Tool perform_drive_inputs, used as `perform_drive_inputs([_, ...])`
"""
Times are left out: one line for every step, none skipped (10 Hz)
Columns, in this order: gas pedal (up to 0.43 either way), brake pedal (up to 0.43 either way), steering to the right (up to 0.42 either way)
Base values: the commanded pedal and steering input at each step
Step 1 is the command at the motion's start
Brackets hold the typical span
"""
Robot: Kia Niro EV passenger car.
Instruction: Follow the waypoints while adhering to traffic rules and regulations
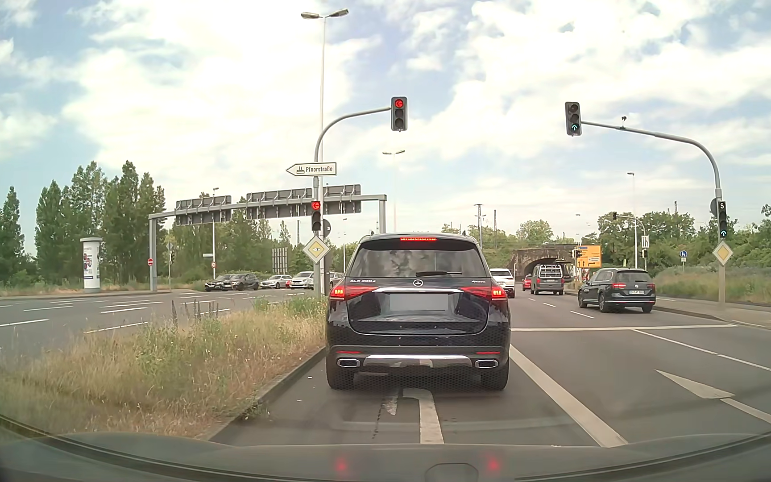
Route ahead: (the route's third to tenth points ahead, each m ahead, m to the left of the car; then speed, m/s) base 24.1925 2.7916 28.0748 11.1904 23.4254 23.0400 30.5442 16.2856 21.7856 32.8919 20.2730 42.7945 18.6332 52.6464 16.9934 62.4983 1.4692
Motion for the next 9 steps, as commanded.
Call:
perform_drive_inputs([0.000, 0.354, 0.011])
perform_drive_inputs([0.000, 0.348, 0.011])
perform_drive_inputs([0.000, 0.341, 0.011])
perform_drive_inputs([0.000, 0.323, 0.011])
perform_drive_inputs([0.000, 0.305, 0.010])
perform_drive_inputs([0.000, 0.299, 0.010])
perform_drive_inputs([0.000, 0.299, 0.010])
perform_drive_inputs([0.000, 0.299, 0.010])
perform_drive_inputs([0.000, 0.299, 0.010])
